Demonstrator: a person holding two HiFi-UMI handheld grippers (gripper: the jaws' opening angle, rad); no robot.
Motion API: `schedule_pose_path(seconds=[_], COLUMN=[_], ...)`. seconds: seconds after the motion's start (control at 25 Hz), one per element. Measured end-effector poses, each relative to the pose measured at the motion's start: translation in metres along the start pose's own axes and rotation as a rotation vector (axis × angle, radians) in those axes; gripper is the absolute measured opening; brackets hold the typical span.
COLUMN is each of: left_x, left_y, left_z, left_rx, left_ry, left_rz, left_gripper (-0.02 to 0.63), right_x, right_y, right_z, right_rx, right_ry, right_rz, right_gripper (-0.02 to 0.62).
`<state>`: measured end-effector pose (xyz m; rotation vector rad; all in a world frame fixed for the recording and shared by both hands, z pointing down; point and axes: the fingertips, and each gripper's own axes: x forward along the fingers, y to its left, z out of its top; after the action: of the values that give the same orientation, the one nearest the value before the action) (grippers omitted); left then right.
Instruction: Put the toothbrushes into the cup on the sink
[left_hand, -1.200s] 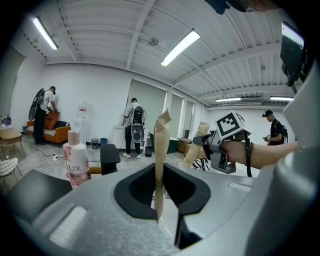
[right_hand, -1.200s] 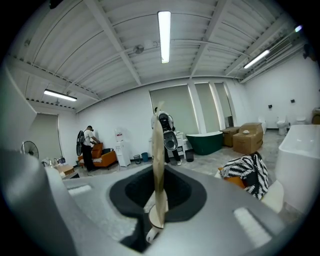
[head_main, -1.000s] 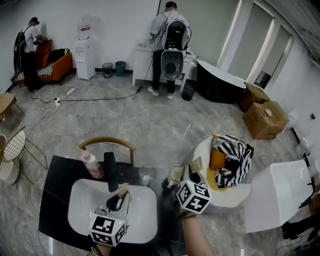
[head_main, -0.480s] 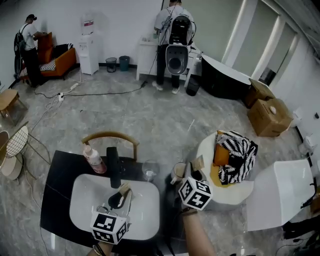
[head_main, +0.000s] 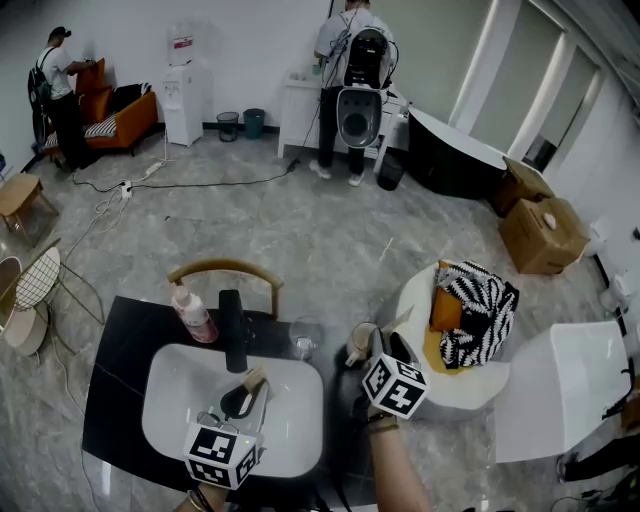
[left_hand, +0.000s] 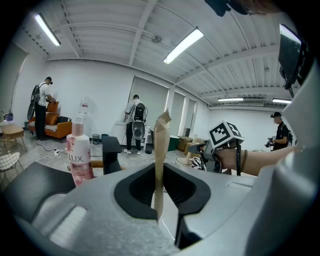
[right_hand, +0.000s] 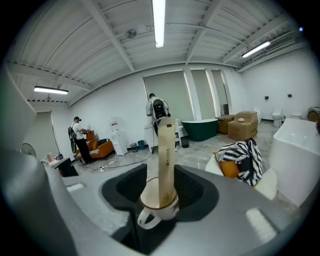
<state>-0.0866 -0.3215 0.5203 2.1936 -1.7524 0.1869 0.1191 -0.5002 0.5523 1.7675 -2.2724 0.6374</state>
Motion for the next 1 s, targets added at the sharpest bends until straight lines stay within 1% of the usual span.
schedule_pose_path(seconds=[0.48,0.8,1.0], left_x=[-0.006,-0.017,-0.022], left_y=[-0.01,-0.013,-0.018], left_z=[0.001,0.005,0.011], left_rx=[0.008,0.007,0.01], left_ry=[0.0,-0.009,-0.026], left_rz=[-0.028,-0.037,-0.052], left_gripper=[0.04,0.04,0.04], right_x=[-0.021,-0.044,-0.063], right_y=[-0.015,-0.013,-0.001], right_z=[-0.015,-0.017,-0.012], right_rx=[0.02,0.015,-0.016], right_ry=[0.023,0.016,0.0], right_rz=[-0.057,-0.064,-0.053], right_gripper=[0.176,0.176,0.151])
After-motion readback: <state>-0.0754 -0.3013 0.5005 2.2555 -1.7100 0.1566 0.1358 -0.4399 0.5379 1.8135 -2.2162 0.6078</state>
